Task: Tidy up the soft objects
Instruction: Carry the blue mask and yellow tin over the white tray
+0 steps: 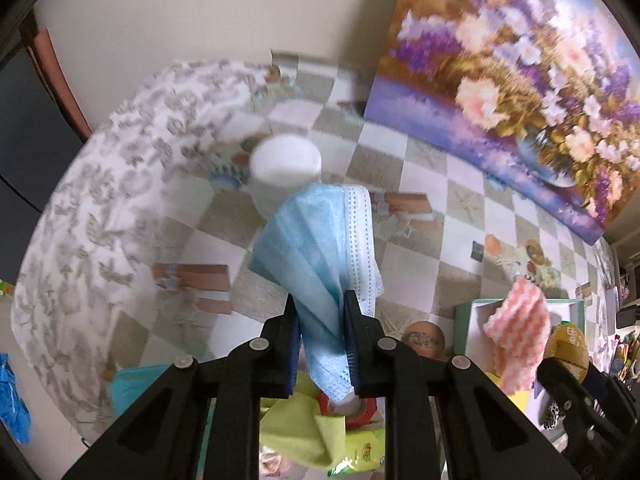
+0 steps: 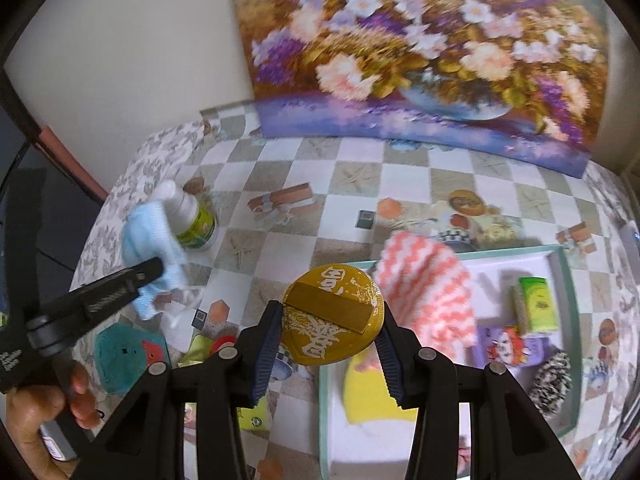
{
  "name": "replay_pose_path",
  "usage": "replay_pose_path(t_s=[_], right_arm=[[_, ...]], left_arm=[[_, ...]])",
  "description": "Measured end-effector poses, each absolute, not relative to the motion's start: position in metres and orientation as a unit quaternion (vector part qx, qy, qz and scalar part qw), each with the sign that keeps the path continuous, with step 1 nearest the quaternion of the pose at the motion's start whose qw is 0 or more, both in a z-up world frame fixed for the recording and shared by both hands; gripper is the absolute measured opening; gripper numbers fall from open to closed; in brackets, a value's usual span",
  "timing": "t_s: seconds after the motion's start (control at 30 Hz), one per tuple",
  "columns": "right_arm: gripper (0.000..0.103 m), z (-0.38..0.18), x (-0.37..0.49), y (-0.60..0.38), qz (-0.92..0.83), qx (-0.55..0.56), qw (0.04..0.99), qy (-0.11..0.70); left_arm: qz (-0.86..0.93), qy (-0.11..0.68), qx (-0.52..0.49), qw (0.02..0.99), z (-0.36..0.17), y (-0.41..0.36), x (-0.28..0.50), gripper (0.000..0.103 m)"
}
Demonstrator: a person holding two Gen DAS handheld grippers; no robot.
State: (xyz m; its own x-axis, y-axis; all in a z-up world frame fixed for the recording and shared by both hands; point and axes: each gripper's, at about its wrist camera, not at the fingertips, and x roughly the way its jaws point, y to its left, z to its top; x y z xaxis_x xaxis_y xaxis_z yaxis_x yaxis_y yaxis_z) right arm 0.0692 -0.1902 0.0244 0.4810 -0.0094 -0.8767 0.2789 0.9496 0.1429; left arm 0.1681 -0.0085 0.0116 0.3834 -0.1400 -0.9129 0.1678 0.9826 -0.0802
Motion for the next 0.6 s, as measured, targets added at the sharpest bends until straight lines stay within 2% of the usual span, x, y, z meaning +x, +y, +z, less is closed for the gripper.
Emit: replay_pose_path(t_s=[0.23, 0.6], right_arm=[[0.048, 0.045, 0.034, -0.213, -0.104, 0.162, 0.855, 0.481], [0.048, 0.038, -0.006, -0.228, -0.129, 0.176, 0.845, 0.489]], left_arm=[[-0.095, 0.515, 0.008, 0.852, 0.044, 0.004, 0.141, 0.020], [-0.110, 0.488, 0.023, 0.865, 0.063, 0.003, 0.101, 0.020]])
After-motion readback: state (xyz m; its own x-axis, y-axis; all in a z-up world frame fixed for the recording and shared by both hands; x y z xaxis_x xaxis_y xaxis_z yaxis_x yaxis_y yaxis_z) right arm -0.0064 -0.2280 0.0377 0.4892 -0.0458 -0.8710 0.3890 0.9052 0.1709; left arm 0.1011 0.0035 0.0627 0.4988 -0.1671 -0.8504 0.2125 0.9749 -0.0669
